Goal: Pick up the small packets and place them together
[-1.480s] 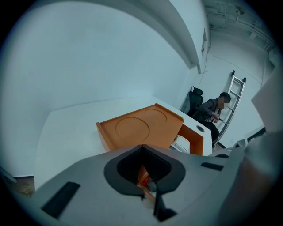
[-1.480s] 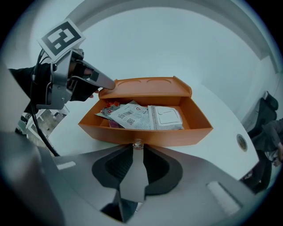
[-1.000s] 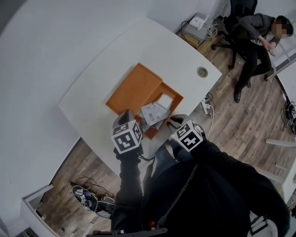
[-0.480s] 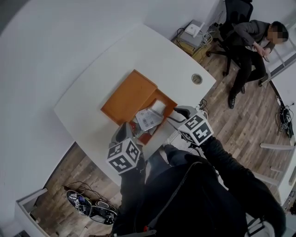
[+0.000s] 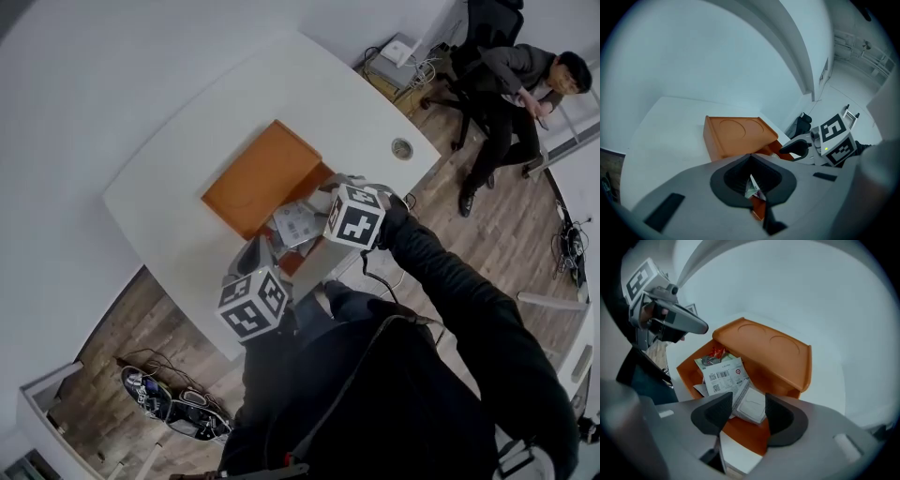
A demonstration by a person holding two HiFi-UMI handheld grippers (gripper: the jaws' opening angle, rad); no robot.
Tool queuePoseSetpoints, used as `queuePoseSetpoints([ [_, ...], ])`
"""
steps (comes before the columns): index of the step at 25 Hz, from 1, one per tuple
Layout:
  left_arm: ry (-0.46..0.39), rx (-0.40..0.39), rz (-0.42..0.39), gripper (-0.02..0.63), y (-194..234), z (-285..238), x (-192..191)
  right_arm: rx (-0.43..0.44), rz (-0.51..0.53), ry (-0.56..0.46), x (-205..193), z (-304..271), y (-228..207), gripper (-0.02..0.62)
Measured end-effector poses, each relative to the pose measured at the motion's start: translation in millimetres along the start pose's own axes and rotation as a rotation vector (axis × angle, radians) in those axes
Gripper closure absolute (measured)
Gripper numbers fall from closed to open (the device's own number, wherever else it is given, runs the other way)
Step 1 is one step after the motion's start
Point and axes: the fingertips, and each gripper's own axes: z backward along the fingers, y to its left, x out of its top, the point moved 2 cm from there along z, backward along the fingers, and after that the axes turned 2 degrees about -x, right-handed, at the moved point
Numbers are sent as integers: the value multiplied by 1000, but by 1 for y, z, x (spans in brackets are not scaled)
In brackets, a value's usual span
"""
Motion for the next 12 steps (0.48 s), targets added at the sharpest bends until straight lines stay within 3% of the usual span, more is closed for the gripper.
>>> queuePoseSetpoints([
  [6,-10,-11,4,607,2,10,1,-11,214,205,-1,-29,-1,405],
  [12,-20,-2,-3,607,10,15,5,-1,212,295,-7,-42,2,446],
])
